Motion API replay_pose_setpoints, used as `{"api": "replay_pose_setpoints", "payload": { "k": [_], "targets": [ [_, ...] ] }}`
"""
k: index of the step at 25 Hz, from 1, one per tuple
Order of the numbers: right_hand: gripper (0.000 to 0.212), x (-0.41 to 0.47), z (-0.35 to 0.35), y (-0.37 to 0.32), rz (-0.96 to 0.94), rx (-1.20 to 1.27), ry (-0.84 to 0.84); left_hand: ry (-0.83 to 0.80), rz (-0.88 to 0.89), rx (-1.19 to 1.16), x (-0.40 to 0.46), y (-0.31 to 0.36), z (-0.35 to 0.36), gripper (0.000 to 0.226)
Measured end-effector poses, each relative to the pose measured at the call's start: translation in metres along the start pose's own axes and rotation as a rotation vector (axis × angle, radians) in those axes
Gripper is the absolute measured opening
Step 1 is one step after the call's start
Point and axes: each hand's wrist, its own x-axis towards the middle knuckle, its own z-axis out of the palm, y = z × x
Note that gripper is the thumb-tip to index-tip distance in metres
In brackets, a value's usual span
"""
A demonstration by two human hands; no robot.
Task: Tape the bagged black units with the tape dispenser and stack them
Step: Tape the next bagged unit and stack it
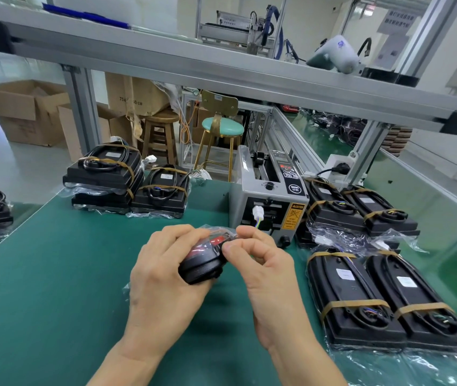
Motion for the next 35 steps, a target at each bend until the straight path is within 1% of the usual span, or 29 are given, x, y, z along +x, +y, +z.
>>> {"api": "replay_pose_setpoints", "payload": {
  "k": [9,14,17,22,28,30,33,35],
  "targets": [
    [0.017,-0.001,0.0,0.001,-0.04,-0.063,0.023,0.007,0.006,0.001,-0.001,0.0,0.002,0.047],
    [0.017,0.001,0.0,0.001,0.028,0.066,-0.039,-0.002,0.002,0.0,0.0,0.0,0.001,0.048],
    [0.018,0.001,0.0,0.0,0.01,0.028,-0.056,0.004,0.0,-0.007,-0.001,0.0,0.001,0.047],
    [0.021,0.001,0.001,-0.001,-0.069,-0.109,-0.022,0.014,0.007,-0.001,-0.001,0.0,0.001,0.046],
    [0.014,0.001,0.002,-0.001,-0.146,-0.265,0.033,0.011,0.01,-0.002,-0.001,0.0,0.002,0.046],
    [0.012,0.004,0.0,0.003,-0.107,-0.213,0.061,0.02,0.008,-0.003,-0.001,0.0,0.0,0.047],
    [0.018,0.003,0.0,0.008,-0.009,0.009,0.062,0.014,0.006,-0.019,-0.001,0.002,-0.002,0.051],
    [0.02,0.002,0.004,0.01,-0.017,-0.042,0.018,0.008,0.005,-0.032,-0.001,0.002,-0.003,0.052]
  ]
}}
